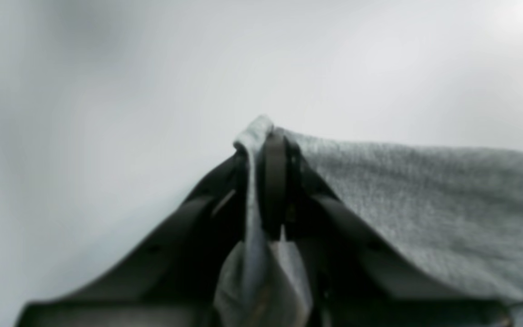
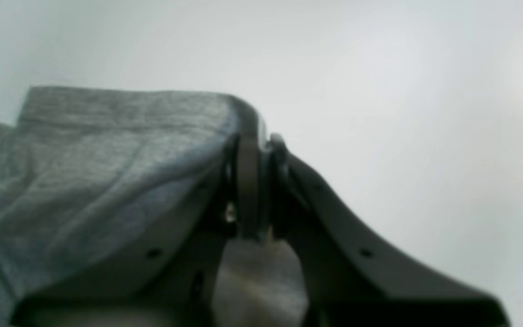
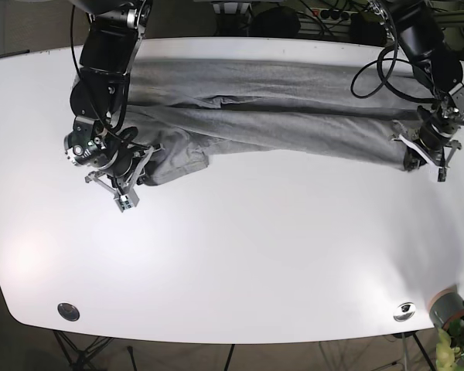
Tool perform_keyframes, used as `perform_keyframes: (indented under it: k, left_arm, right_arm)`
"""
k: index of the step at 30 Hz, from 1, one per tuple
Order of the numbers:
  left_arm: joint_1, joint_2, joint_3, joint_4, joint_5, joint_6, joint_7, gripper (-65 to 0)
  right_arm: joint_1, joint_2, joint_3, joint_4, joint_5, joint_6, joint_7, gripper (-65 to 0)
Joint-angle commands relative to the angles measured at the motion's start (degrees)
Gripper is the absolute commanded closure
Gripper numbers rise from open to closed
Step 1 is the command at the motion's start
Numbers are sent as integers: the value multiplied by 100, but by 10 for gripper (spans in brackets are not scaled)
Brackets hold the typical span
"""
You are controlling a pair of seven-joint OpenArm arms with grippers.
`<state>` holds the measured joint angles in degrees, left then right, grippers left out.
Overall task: Fold the T-shirt properly
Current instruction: 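Release and regrasp the folded band's edge with both grippers, then roll the held edge over the band with both grippers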
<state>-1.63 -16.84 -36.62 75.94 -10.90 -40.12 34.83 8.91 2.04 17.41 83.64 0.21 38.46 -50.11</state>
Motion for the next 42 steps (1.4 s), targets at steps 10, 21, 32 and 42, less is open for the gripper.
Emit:
perform_keyframes:
  k: [10,21,32,42]
  left_arm:
    - [53,62,-703,1386,-84,12,838,0]
    - [800,62,-755,2124,-84,12,1058,0]
    - [1363,53,-755,2089,-66,12,1023,0]
    - [1600,-272,-711,1746,-58,12,1023,0]
  right_arm:
    - [-271,29,13,1663,98,9,-620,-33]
    - [-1001,20,13,2876,98,9,-1156,-33]
    - [-1625,11,224,2990,98,44,-1139,-22]
    - [-2012,-77,496,3052,98,62,-1121,-22]
